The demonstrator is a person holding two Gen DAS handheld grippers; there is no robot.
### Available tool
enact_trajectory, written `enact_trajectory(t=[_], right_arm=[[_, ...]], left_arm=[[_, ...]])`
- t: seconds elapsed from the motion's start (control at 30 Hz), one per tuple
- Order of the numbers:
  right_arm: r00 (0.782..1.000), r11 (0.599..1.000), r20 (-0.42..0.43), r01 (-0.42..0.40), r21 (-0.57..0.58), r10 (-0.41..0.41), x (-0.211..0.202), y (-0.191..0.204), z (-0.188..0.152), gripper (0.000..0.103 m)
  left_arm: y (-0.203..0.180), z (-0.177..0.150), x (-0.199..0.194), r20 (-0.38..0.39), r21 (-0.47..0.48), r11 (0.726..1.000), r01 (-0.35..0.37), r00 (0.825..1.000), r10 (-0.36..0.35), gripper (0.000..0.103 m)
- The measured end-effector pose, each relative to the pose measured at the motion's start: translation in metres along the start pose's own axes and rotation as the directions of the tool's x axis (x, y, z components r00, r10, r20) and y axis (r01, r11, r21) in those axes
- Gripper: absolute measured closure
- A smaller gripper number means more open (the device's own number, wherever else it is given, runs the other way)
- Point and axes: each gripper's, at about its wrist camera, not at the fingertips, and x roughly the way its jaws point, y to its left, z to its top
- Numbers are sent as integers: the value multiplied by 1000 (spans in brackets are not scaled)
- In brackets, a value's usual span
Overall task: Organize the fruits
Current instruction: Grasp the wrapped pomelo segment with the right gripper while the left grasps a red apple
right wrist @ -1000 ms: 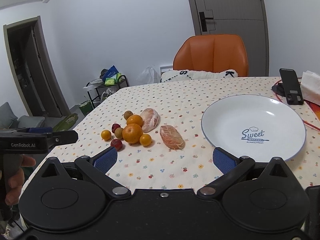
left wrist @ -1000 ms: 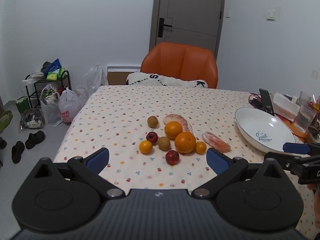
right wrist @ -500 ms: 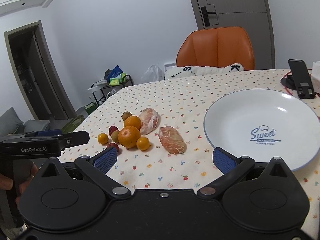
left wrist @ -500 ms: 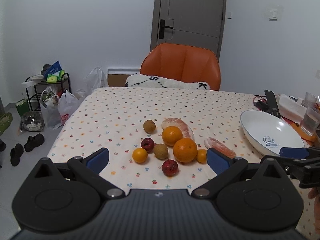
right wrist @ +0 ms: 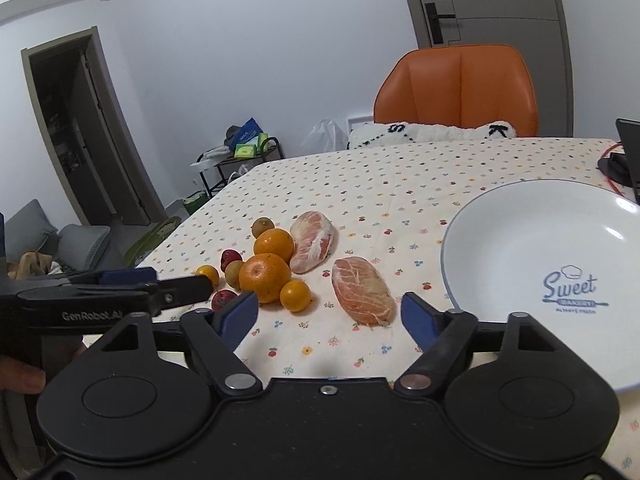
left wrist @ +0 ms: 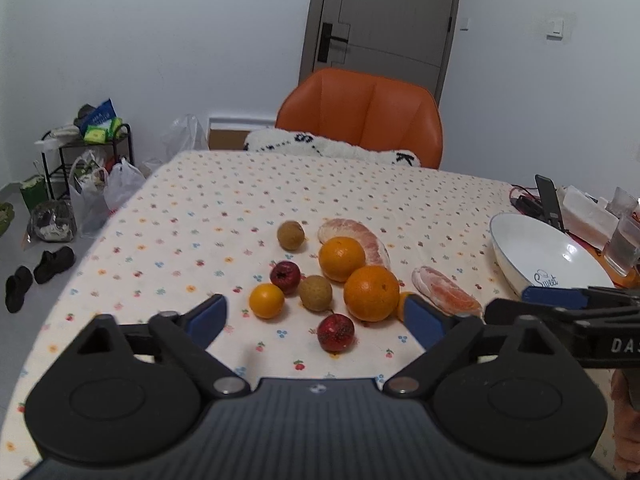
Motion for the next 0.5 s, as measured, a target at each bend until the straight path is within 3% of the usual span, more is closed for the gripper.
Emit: enact_trajectory(t=[0.07, 0.23, 0.5], right_arm=[[1000, 1000, -4, -3, 0, 3, 3, -1, 2, 31], [1000, 1000, -16, -11, 7, 11, 10, -6, 4, 40], [999, 999, -27, 22, -26, -23, 21, -5, 8, 40]], left_arm=[[-2, -1, 5, -16, 0, 1000, 11, 1000, -11, 17], [-5, -4, 17, -49, 0, 1000, 26, 998, -26, 36], [-5, -10, 31, -69, -7, 1000, 19, 997, -20, 58]])
